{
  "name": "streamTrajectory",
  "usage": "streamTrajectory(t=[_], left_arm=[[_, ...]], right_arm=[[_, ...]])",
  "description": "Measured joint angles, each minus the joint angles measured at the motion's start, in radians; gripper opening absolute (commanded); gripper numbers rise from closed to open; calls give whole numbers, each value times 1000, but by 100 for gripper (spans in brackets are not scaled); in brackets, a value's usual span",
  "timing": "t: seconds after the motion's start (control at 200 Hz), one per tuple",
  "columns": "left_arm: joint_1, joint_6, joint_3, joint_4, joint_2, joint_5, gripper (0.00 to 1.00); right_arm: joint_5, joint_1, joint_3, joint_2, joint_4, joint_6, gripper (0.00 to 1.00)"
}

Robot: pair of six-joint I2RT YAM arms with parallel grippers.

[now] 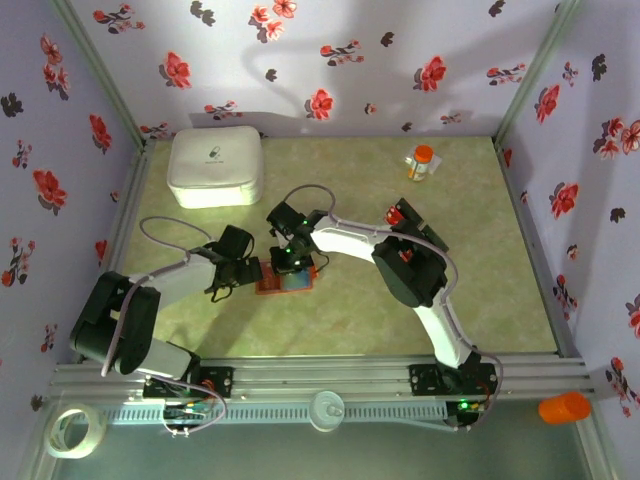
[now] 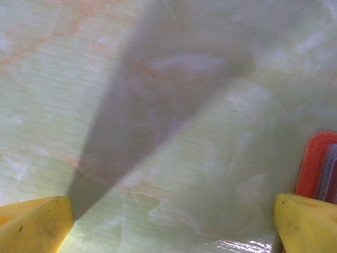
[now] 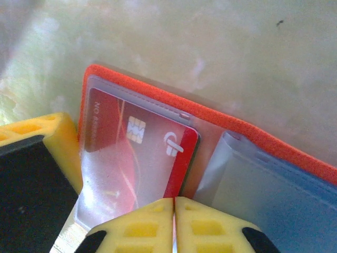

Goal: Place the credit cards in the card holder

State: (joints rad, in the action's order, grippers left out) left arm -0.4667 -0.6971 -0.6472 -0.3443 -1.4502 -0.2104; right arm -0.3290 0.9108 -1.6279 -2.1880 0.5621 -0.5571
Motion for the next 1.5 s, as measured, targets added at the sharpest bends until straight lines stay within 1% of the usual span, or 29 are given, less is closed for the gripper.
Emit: streamTrajectory(t=[0.1,0.255,0.475,0.595,0.79,0.95,1.07,1.19,1.5], left_arm=[[0,0,0,-1,11,2,100],[0,0,0,-8,29,19,100],[7,9,-15,-11,92,82,100],[7,16,-53,-23,145,92,100],[-7,11,-81,-24,190,116,100],[-68,-16,-81,-19,191,126,100],[-119,-42,-81,3,179,127,100],[-151,-58,-81,26,147,126,100],[-177,-61,-81,71,68,126,100]], right_arm=[[1,-2,20,27,-6,0,22],[3,-16,81,111,-14,1,23],[12,-91,186,229,-40,7,23],[12,-132,223,256,-49,11,20],[5,-159,231,257,-68,28,12],[-23,-159,230,253,-80,34,8],[-43,-159,215,222,-88,34,7],[-56,-163,202,180,-94,34,6],[-68,-167,198,127,-98,34,4]])
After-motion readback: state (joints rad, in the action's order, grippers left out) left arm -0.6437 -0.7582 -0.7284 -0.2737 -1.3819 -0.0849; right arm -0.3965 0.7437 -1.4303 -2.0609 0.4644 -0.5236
